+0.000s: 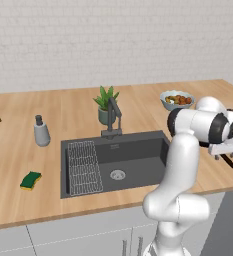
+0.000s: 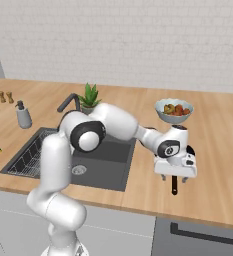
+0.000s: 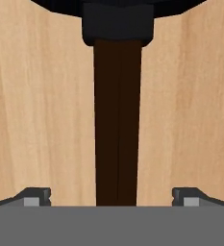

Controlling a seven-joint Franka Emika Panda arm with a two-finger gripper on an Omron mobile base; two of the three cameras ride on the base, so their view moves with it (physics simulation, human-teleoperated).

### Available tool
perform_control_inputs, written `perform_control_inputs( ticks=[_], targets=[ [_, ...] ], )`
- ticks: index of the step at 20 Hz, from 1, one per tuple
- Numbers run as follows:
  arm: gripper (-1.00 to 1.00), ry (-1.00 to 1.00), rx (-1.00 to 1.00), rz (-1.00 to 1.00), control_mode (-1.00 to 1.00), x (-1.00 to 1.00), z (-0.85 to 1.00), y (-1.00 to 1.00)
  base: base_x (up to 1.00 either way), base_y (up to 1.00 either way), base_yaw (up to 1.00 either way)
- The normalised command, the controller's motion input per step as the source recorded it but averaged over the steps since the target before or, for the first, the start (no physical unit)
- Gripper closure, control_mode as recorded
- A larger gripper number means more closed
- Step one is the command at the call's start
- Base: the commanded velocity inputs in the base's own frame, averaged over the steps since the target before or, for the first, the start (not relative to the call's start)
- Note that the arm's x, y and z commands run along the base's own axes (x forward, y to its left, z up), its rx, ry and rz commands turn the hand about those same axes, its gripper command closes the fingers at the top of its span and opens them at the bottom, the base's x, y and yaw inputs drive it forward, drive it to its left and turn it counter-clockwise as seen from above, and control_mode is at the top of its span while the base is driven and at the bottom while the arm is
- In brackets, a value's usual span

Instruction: Pick the pan and sponge and place them into the sink. Then turn on the water.

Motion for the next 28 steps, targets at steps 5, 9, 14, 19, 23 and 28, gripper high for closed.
perform_control_inputs(
  ticks=[5,9,14,19,23,28],
  targets=[
    [1.00,0.00,0.00,0.00,-1.00,0.09,-0.15,0.00,0.00,0.00,0.00],
    [1.00,0.01,0.00,0.00,-1.00,0.01,-0.07,0.00,0.00,0.00,0.00],
    [1.00,0.00,0.00,0.00,-1.00,0.00,0.00,0.00,0.00,0.00,0.00],
    [1.00,0.01,0.00,0.00,-1.00,0.00,0.00,0.00,0.00,0.00,0.00],
    [1.00,0.00,0.00,0.00,-1.00,0.00,0.01,0.00,0.00,0.00,0.00],
    [1.00,0.01,0.00,0.00,-1.00,0.00,0.13,0.09,0.00,0.00,0.00]
  ],
)
